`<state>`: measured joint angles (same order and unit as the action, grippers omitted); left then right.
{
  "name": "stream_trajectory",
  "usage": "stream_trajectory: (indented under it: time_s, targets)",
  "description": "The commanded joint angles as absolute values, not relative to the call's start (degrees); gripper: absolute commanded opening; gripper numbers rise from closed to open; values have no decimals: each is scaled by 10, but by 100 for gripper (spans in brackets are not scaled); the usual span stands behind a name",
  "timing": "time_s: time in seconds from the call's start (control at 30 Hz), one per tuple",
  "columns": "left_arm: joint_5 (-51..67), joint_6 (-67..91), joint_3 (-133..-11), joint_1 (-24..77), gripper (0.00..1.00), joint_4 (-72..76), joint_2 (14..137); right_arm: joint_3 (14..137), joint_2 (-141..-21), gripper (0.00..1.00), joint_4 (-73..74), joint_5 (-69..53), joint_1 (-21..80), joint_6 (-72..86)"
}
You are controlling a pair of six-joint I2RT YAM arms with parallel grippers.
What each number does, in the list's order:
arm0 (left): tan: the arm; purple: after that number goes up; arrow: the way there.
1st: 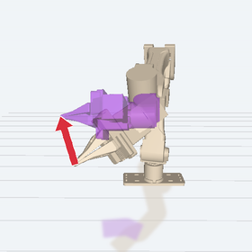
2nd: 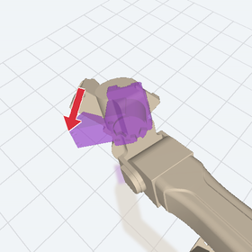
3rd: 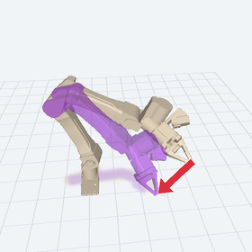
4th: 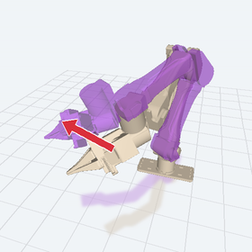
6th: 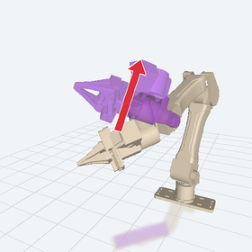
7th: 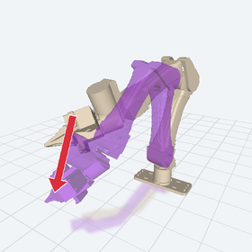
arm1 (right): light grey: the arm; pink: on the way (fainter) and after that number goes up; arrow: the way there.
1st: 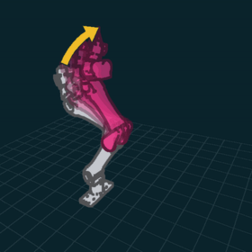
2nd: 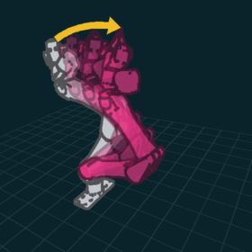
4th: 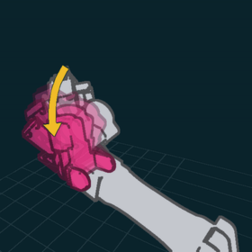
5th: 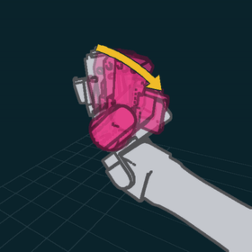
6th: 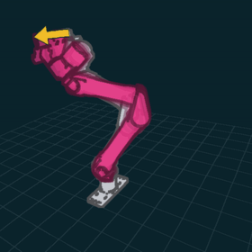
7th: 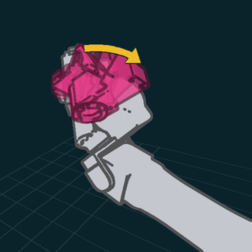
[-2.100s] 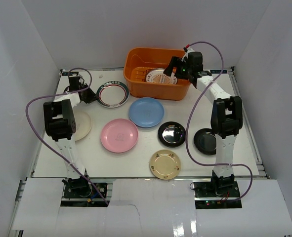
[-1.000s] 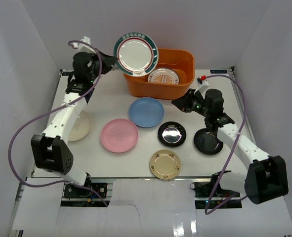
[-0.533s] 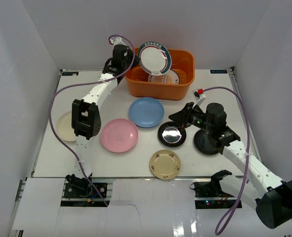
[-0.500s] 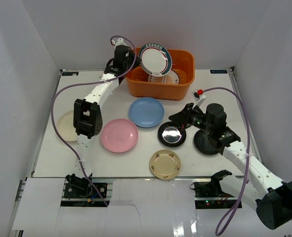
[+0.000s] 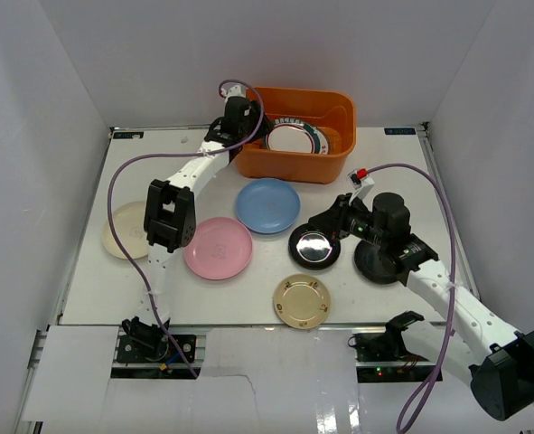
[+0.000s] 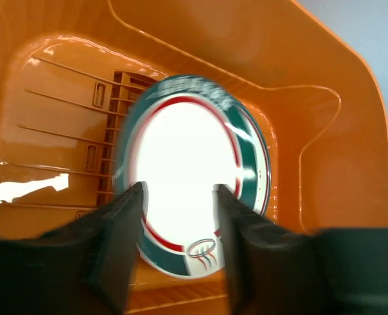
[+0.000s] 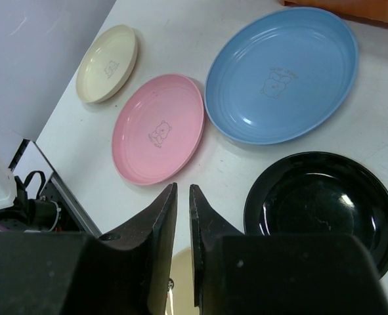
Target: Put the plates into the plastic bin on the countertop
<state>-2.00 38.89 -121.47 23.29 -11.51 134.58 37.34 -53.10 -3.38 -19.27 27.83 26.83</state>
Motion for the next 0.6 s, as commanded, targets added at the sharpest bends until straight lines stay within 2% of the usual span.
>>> stream_trajectory:
  time_s: [0.0, 0.07, 0.1, 0.2, 0.27, 0.43, 0.57]
  targets:
    - [-17, 383, -1199, 231, 63, -98, 1297, 367, -534, 20, -49, -174, 282, 259]
    - [-16, 380, -1192, 231, 72, -99, 1289, 368, -533, 20, -45, -164, 281, 256]
    - [-15, 377, -1189, 231, 81, -98, 1286, 369, -533, 20, -43, -161, 281, 255]
    - [-10, 365, -1178, 231, 94, -98, 1260, 376, -535, 23, -35, -148, 281, 248]
    - [-8, 353, -1177, 231, 98, -98, 1240, 379, -538, 25, -36, -147, 282, 249]
    - [-31, 302, -1129, 231, 98, -94, 1116, 376, -564, 31, -62, -155, 285, 268]
    - [-75, 270, -964, 231, 98, -66, 981, 381, -595, 36, -83, -147, 298, 280]
